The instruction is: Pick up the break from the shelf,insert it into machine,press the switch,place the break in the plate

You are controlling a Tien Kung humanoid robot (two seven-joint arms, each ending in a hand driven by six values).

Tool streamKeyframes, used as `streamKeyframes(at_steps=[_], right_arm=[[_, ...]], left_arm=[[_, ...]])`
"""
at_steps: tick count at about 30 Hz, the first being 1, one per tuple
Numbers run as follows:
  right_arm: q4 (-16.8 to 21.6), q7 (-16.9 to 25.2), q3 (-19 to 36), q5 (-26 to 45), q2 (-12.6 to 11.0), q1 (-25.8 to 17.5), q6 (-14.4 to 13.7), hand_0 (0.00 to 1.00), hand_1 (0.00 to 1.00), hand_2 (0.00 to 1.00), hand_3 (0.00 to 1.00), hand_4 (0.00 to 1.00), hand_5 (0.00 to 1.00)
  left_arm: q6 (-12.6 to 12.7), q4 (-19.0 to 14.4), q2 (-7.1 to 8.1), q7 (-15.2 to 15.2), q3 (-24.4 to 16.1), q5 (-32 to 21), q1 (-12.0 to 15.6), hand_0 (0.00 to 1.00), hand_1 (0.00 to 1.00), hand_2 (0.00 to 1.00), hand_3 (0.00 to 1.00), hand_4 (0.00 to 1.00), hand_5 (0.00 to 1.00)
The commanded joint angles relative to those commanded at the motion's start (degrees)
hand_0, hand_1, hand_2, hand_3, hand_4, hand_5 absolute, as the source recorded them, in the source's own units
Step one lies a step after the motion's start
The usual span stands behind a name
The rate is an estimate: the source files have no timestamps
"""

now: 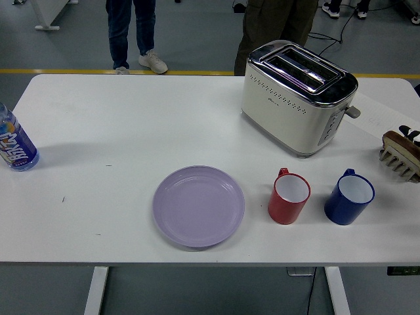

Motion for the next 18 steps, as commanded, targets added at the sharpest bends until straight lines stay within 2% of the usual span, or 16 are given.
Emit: streamKeyframes(at_steps=[8, 18], right_arm=[[-1.6, -3.6, -2.9, -18.5, 0.4, 2.6, 2.0, 0.998, 0.933, 0.965, 0.978, 0.849, 0.196], [-4.6, -6.0, -5.8, -16.3, 1.3, 4.6, 2.6, 0.998, 0.933, 0.955, 0.967, 0.852, 0.236]], left_arm=[[0.0, 0.0, 0.07, 0.0, 0.1, -0.1, -0.2, 0.629, 0.497, 0.492, 0.547, 0.332, 0.814], [0.1, 0.0, 0.09, 0.0, 0.1, -0.3, -0.3, 0.629, 0.496, 0.488, 0.547, 0.333, 0.814]])
